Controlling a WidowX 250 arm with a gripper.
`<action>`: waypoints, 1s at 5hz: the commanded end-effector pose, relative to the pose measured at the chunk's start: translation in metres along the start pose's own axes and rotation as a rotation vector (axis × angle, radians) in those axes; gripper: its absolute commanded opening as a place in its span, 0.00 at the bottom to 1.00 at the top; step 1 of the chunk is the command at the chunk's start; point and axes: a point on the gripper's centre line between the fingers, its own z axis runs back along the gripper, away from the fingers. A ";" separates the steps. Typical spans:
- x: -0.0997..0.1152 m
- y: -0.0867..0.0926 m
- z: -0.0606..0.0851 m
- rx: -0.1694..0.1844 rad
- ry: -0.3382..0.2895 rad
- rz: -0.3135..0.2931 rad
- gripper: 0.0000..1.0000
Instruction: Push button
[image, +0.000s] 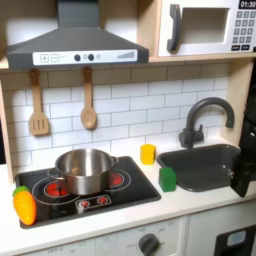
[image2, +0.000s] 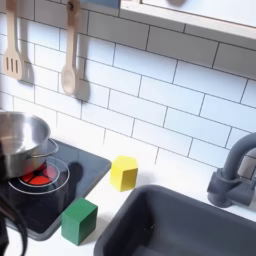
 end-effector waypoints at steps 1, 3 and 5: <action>0.000 0.000 0.000 0.000 -0.002 0.000 1.00; 0.034 0.003 -0.010 0.050 -0.030 0.022 1.00; 0.067 0.024 -0.012 0.073 -0.071 0.096 1.00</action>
